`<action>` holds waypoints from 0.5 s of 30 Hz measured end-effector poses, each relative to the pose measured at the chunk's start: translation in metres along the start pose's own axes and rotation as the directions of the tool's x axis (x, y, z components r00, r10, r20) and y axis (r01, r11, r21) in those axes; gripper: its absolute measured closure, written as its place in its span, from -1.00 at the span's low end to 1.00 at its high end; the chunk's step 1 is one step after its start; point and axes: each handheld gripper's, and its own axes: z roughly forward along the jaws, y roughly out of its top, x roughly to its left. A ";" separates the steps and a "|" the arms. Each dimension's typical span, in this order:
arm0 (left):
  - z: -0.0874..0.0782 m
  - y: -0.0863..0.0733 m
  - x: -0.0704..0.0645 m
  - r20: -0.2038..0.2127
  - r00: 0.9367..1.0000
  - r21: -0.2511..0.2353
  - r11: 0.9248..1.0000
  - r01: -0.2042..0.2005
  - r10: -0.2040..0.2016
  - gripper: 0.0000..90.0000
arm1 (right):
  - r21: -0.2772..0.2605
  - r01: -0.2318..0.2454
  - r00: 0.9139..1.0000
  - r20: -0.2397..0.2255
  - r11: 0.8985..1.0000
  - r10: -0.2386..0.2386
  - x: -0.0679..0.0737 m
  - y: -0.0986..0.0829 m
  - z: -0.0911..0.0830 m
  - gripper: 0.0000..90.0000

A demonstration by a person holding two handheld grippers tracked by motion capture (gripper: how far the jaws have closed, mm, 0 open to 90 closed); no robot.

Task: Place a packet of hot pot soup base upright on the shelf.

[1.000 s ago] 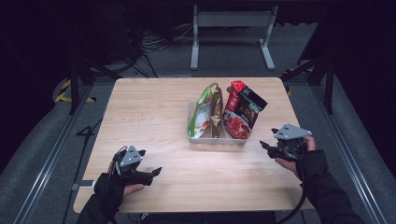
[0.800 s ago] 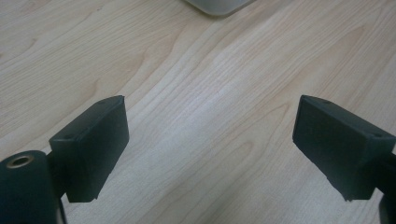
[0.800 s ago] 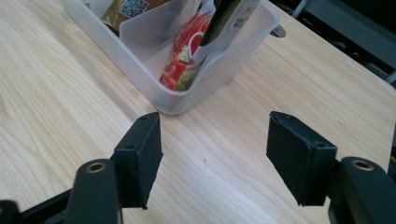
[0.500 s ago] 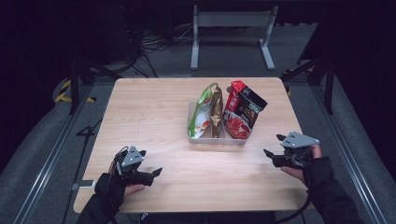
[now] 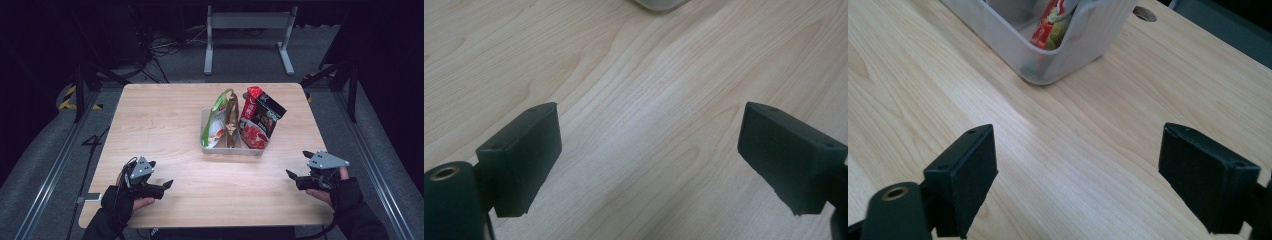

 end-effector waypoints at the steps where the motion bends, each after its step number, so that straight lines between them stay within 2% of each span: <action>1: 0.000 0.000 0.000 -0.002 1.000 0.004 1.000 0.000 0.000 -0.75 | 0.001 -0.004 1.000 0.003 1.000 0.004 0.001 -0.002 0.000 -0.64; 6: -0.001 0.000 -0.001 -0.006 1.000 0.003 1.000 -0.005 0.005 -0.75 | 0.016 -0.004 1.000 0.013 1.000 0.004 0.004 -0.011 -0.002 -0.75; 15: 0.000 0.000 -0.001 -0.011 1.000 0.008 1.000 -0.010 0.010 -0.75 | 0.003 -0.013 1.000 0.020 1.000 0.013 0.009 -0.026 -0.007 -0.74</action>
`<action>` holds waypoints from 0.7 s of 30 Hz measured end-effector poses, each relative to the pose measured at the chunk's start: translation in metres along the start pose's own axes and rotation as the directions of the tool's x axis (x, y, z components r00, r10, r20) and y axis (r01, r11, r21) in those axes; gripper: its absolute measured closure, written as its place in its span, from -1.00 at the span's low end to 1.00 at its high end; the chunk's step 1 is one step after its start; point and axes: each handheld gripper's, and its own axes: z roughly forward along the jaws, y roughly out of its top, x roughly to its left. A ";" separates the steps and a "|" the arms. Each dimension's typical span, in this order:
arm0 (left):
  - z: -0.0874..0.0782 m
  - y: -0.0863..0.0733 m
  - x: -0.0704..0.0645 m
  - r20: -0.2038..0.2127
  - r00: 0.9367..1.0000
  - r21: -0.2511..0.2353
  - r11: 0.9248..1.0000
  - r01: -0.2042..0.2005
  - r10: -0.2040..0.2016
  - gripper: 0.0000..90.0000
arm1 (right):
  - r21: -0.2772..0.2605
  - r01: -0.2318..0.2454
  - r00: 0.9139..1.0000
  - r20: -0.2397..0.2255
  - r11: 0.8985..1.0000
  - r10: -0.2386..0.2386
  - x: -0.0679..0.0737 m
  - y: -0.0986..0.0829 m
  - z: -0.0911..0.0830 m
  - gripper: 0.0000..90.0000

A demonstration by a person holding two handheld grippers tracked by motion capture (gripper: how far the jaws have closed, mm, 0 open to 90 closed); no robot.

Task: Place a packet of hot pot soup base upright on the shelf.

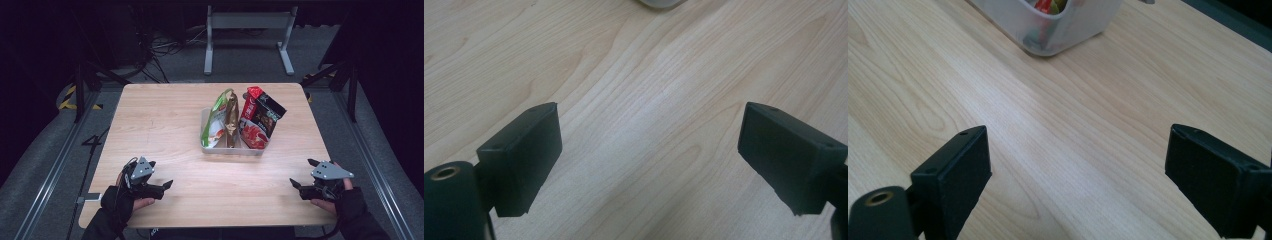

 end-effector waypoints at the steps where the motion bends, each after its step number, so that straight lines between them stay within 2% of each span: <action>1: 0.000 0.000 0.000 -0.001 1.000 0.001 1.000 0.000 0.000 -0.75 | -0.004 0.004 1.000 0.005 1.000 -0.004 0.000 -0.002 0.000 -0.73; 3: 0.000 0.000 0.000 -0.001 1.000 0.001 1.000 -0.001 0.001 -0.75 | -0.021 -0.007 1.000 0.000 1.000 0.007 0.002 -0.006 -0.002 -0.67; 6: 0.000 0.000 0.000 0.000 1.000 0.003 1.000 -0.005 0.005 -0.75 | -0.037 -0.001 1.000 0.009 0.999 0.001 0.007 -0.012 -0.004 -0.68; 8: 0.000 0.000 0.000 -0.002 1.000 0.003 1.000 -0.008 0.008 -0.75 | -0.042 -0.016 1.000 0.001 0.999 0.016 0.007 -0.015 -0.005 -0.69; 11: 0.000 0.000 0.000 -0.002 1.000 0.006 1.000 -0.016 0.016 -0.75 | -0.064 -0.057 0.998 0.030 0.996 0.059 0.006 -0.022 -0.009 -0.72; 13: 0.000 0.000 -0.001 -0.001 1.000 0.005 1.000 -0.013 0.013 -0.75 | -0.079 -0.092 0.995 0.033 0.993 0.095 0.006 -0.026 -0.011 -0.76; 21: 0.002 0.000 -0.001 0.000 1.000 0.008 1.000 -0.015 0.015 -0.75 | -0.078 -0.161 0.985 0.053 0.984 0.165 0.002 -0.046 -0.015 -0.75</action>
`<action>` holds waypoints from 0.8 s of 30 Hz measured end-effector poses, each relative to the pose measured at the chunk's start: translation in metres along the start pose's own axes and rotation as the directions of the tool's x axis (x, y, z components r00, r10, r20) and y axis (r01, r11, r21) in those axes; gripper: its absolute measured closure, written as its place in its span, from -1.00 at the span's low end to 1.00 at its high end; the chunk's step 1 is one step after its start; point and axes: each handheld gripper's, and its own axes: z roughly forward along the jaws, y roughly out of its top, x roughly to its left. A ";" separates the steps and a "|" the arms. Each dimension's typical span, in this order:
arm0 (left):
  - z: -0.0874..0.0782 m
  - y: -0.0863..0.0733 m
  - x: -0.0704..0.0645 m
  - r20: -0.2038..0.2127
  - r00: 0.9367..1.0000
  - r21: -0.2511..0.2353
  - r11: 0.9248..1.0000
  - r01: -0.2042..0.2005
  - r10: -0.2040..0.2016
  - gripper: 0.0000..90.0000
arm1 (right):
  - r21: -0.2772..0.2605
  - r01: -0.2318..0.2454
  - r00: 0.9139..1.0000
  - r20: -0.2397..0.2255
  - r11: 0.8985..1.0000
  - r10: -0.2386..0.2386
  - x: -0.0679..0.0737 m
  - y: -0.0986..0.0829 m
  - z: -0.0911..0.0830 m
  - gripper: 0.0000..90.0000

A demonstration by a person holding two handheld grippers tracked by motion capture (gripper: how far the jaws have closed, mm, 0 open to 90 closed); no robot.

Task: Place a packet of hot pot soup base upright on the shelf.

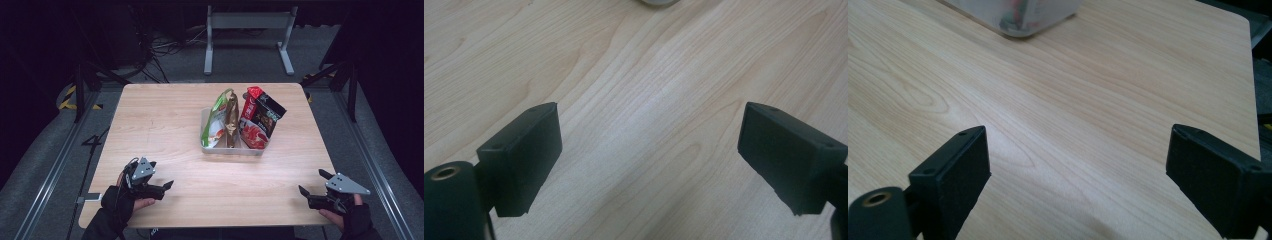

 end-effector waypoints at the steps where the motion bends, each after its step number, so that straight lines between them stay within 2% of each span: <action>1: 0.001 0.000 0.000 0.001 1.000 0.002 1.000 0.002 -0.002 -0.75 | -0.001 -0.004 1.000 0.001 1.000 0.004 0.000 -0.002 -0.001 -0.75; 5: 0.003 0.001 0.000 0.006 1.000 0.003 1.000 0.009 -0.009 -0.75 | -0.018 -0.023 1.000 0.008 1.000 0.023 -0.002 -0.008 -0.006 -0.75; 11: 0.000 0.001 -0.003 0.002 1.000 -0.001 1.000 -0.003 0.003 -0.75 | -0.045 -0.064 0.998 0.016 0.997 0.065 -0.009 -0.010 -0.008 -0.74; 19: -0.004 0.001 -0.005 -0.008 1.000 -0.013 1.000 -0.015 0.015 -0.76 | -0.041 -0.065 0.998 0.008 0.997 0.065 -0.009 -0.009 -0.005 -0.74; 24: -0.004 -0.001 -0.006 -0.007 1.000 -0.001 1.000 -0.028 0.028 -0.76 | -0.040 -0.078 0.997 0.010 0.996 0.079 -0.010 -0.008 -0.004 -0.74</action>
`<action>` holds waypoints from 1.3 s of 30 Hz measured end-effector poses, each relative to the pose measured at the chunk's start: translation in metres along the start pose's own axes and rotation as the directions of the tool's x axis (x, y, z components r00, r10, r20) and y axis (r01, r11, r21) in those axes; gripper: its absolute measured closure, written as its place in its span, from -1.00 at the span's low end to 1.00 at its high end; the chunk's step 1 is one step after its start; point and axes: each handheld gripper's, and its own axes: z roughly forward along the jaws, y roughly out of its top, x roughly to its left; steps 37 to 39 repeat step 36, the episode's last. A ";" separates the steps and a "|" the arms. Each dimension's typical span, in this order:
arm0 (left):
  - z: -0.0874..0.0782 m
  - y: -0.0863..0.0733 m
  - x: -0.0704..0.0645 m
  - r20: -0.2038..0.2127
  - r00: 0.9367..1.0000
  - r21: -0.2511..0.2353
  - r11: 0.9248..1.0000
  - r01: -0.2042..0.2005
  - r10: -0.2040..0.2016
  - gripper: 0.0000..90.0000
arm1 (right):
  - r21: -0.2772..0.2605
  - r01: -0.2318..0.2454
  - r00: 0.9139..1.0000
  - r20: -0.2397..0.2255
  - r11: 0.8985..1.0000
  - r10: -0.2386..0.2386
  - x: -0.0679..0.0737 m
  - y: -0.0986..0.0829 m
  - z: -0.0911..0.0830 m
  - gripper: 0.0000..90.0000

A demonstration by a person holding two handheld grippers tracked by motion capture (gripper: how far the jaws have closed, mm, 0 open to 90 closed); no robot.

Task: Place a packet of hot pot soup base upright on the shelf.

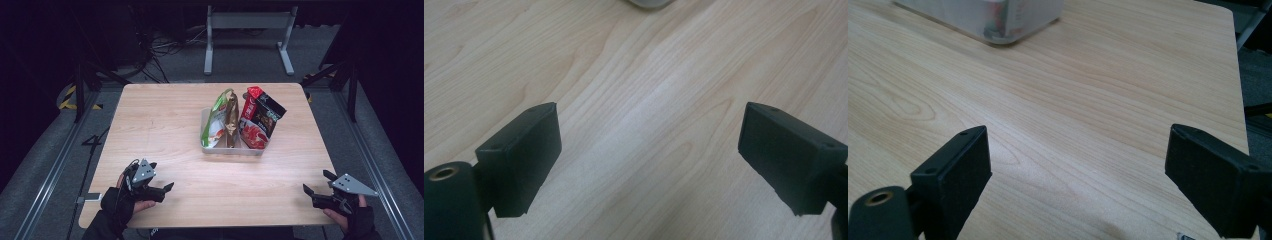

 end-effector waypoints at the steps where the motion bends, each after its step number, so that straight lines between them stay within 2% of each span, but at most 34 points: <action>1: 0.000 0.000 0.001 0.005 1.000 -0.002 1.000 0.001 -0.001 -0.76 | 0.001 0.000 1.000 0.001 1.000 0.000 0.000 0.000 0.000 -0.74; 9: 0.003 0.000 0.002 0.007 1.000 0.004 1.000 0.008 -0.008 -0.76 | 0.003 -0.001 1.000 0.007 1.000 0.001 0.000 0.001 0.001 -0.74; 13: 0.004 0.002 0.000 0.005 1.000 0.007 1.000 0.004 -0.004 -0.76 | -0.003 -0.005 1.000 0.022 1.000 0.005 -0.001 0.001 0.000 -0.73; 14: 0.004 0.002 0.000 0.005 1.000 0.008 1.000 0.004 -0.004 -0.76 | -0.018 0.003 0.999 0.039 1.000 -0.002 -0.001 0.001 -0.001 -0.72; 22: 0.004 0.001 0.001 0.004 1.000 0.010 1.000 0.008 -0.008 -0.76 | -0.007 0.017 1.000 0.019 1.000 -0.017 0.002 0.005 0.001 -0.73; 28: 0.005 0.002 0.001 0.004 1.000 0.009 1.000 0.008 -0.008 -0.76 | 0.003 0.036 0.999 0.032 0.999 -0.036 0.004 0.007 0.003 -0.73; 39: 0.005 0.002 0.002 0.008 1.000 0.009 1.000 0.016 -0.016 -0.76 | 0.012 0.036 0.999 0.020 0.999 -0.036 0.008 0.008 0.005 -0.75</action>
